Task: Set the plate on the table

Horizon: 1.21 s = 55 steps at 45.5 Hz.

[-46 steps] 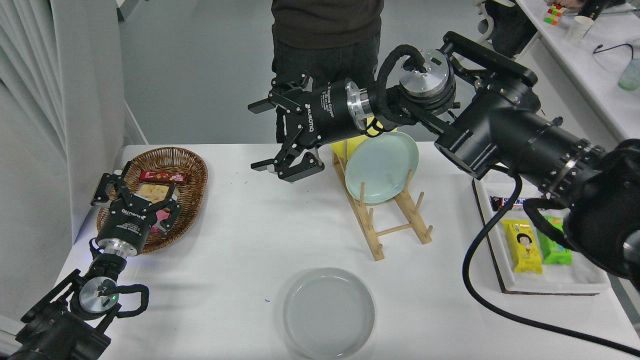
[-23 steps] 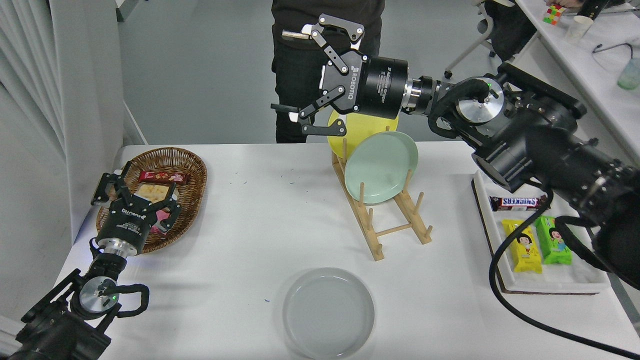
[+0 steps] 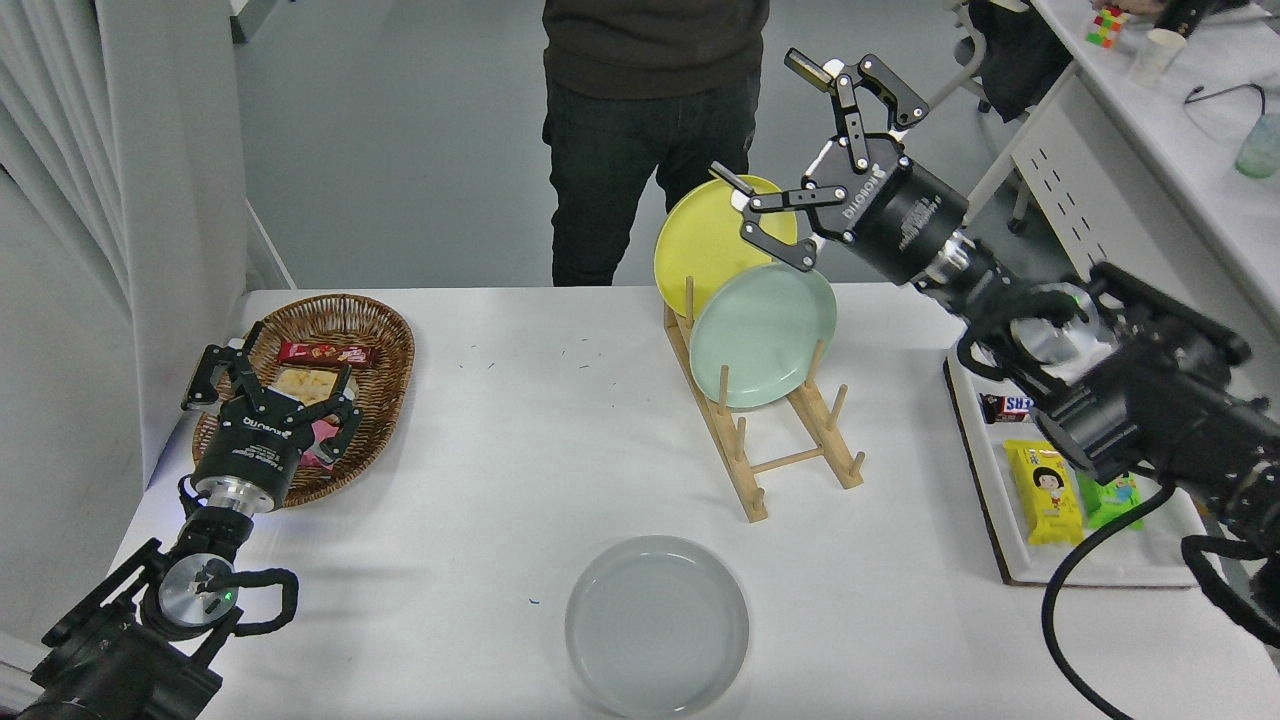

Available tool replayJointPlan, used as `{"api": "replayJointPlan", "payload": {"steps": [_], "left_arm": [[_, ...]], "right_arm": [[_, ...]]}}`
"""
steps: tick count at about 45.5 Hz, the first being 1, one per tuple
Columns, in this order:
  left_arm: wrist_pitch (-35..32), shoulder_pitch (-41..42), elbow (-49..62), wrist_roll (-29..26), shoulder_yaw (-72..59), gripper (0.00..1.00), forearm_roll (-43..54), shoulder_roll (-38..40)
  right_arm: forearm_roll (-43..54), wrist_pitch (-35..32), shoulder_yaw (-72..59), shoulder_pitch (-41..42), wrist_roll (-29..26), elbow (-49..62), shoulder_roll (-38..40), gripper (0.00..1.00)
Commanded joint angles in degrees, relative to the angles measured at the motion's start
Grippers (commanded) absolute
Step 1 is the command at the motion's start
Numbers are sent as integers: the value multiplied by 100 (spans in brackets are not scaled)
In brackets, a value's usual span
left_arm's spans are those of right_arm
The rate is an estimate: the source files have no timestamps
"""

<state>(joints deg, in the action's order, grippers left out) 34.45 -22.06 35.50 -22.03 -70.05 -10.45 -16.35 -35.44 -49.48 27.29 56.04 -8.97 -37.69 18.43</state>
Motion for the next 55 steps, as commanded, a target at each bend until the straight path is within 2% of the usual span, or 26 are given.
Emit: {"api": "replayJointPlan", "payload": {"steps": [1,7,13,21,27,36,55], "left_arm": [[0,0,0,5,0,98,-1,0],[0,0,-8,-3,0,98,-1,0],[0,0,0,5,0,98,-1,0],[0,0,0,5,0,98,-1,0],[0,0,0,5,0,98,-1,0],[0,0,0,-3,0,98,-1,0],[0,0,0,5,0,98,-1,0]], "right_arm": [[591,-52,295,-971,326,341,328,100],[608,-52,426,-1410,344,333,469,100],[599,-52,1006,-1973,660,429,425,100],[573,-52,1217,-2369,678,859,416,100],[555,-52,1534,-2413,774,1062,293,100],[564,1089,1569,-2325,792,1395,135,100],[582,1213,910,-1965,792,2064,100,100]]}}
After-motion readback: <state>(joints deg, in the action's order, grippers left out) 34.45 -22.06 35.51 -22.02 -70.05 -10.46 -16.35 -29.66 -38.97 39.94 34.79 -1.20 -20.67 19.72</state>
